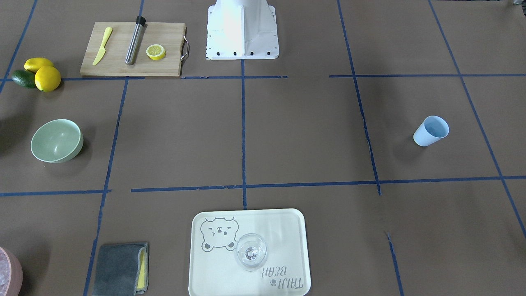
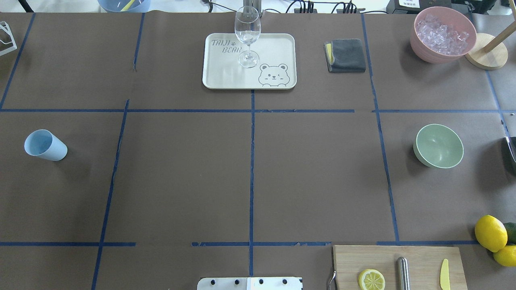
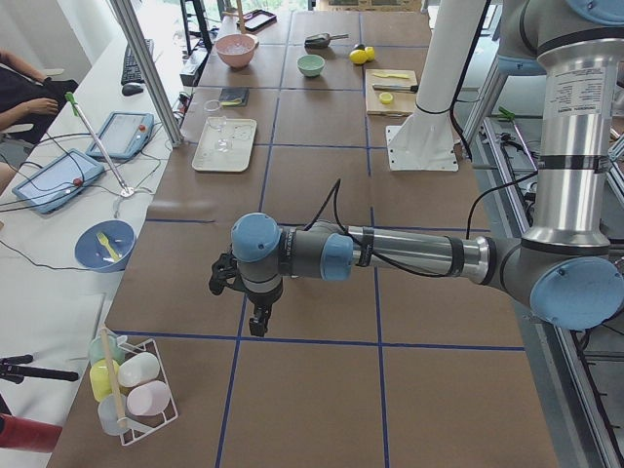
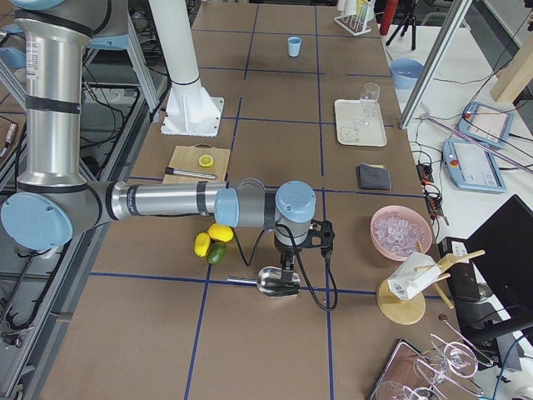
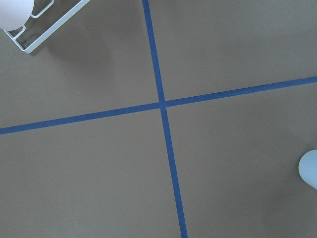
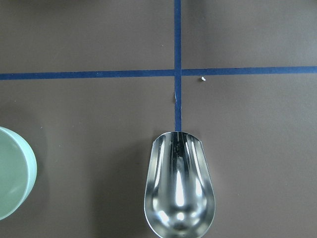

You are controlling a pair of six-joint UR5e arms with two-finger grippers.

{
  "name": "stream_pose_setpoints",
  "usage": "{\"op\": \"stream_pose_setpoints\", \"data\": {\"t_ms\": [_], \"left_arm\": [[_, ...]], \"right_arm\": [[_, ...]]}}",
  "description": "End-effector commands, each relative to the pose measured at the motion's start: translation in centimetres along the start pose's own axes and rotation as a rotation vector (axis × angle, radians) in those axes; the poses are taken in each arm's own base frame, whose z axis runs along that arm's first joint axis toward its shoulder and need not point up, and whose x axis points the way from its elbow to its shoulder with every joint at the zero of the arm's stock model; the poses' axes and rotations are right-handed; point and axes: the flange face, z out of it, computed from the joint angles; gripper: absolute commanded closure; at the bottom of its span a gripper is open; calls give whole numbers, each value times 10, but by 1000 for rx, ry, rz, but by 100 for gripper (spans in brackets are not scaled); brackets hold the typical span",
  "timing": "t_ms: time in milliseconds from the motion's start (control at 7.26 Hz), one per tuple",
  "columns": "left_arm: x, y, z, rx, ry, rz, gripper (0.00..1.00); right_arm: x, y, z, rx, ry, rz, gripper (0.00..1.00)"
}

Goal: Pour ice into bowl

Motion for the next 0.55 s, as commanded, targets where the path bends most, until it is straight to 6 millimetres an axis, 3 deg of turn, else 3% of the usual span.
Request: {"op": "stream_pose_setpoints", "data": {"t_ms": [0, 276, 413], "left_arm": [[3, -2, -3, 8, -1, 8, 0], [14, -3, -14, 29, -4, 28, 0], [22, -5, -22, 45, -6, 45, 0]], "right_arm": [[-5, -8, -4, 9, 4, -5, 0], [-13, -12, -11, 24, 1, -31, 0], [-25, -28, -20, 41, 3, -47, 0]]}}
